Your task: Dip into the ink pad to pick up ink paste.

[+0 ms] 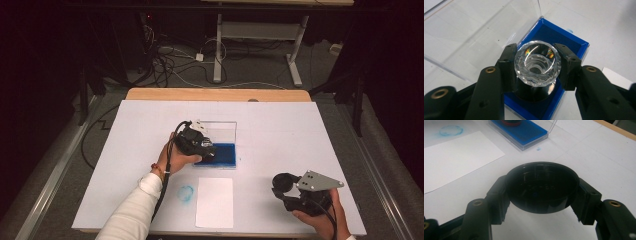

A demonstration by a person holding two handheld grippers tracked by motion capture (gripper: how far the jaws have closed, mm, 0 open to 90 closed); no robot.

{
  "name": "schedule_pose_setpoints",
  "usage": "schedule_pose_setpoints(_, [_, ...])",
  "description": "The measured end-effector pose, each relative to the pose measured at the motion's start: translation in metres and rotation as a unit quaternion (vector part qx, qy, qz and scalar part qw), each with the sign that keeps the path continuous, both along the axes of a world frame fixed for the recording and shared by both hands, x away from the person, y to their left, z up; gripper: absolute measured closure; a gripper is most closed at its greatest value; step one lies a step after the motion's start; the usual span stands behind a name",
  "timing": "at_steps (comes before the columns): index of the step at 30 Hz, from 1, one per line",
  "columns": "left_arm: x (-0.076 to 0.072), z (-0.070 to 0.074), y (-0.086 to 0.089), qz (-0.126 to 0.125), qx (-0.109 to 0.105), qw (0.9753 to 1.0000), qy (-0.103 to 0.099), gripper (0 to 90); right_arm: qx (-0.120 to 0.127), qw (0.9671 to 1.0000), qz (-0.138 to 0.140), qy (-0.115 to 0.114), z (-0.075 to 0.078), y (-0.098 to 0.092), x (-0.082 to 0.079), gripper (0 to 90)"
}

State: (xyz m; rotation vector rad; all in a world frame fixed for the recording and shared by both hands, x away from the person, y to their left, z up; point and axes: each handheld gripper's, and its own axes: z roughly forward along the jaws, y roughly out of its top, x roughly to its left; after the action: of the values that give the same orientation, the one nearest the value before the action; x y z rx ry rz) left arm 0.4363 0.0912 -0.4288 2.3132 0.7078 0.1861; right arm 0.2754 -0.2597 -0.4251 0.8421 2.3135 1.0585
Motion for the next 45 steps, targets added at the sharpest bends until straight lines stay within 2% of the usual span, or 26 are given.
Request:
schedule_pose_setpoints(7, [-0.001, -0.001, 0.000, 0.003, 0.001, 1.0000, -0.002, 54.5, 0.001, 1.0000, -0.003, 0.000, 0.000, 0.000, 0.001, 38.6])
schedule_pose_setpoints(10, [0.000, 0.002, -0.002, 0.003, 0.012, 0.9999, -0.003, 54.6, 0.004, 1.0000, -0.002, -0.001, 0.001, -0.002, 0.000, 38.6])
schedule_pose_setpoints(14, [-0.002, 0.007, -0.002, -0.001, 0.014, 0.9999, -0.003, 54.7, 0.007, 1.0000, -0.005, -0.002, 0.003, -0.004, 0.000, 38.6])
schedule_pose_setpoints(16, [-0.003, 0.014, 0.000, -0.002, 0.020, 0.9997, -0.011, 54.7, 0.008, 0.9999, -0.006, -0.002, 0.003, -0.005, 0.001, 38.6])
schedule_pose_setpoints(22, [-0.003, 0.046, 0.015, 0.003, 0.002, 0.9997, -0.024, 54.7, 0.010, 0.9999, -0.008, -0.001, 0.003, -0.005, 0.001, 38.5])
schedule_pose_setpoints(26, [-0.007, 0.065, 0.016, -0.003, 0.005, 0.9993, -0.038, 54.7, 0.007, 0.9999, -0.006, -0.004, 0.004, -0.005, 0.000, 38.5])
schedule_pose_setpoints(30, [-0.010, 0.078, 0.016, -0.006, -0.004, 0.9987, -0.050, 54.8, 0.016, 0.9998, -0.001, -0.015, 0.006, -0.005, -0.001, 38.6])
schedule_pose_setpoints(39, [-0.011, 0.086, 0.018, -0.005, -0.016, 0.9984, -0.054, 54.7, 0.015, 0.9998, 0.004, -0.015, 0.006, -0.004, -0.002, 38.6])
schedule_pose_setpoints(45, [-0.011, 0.081, 0.016, -0.009, -0.016, 0.9987, -0.048, 54.7, 0.013, 0.9998, 0.007, -0.016, 0.006, -0.004, -0.002, 38.6])
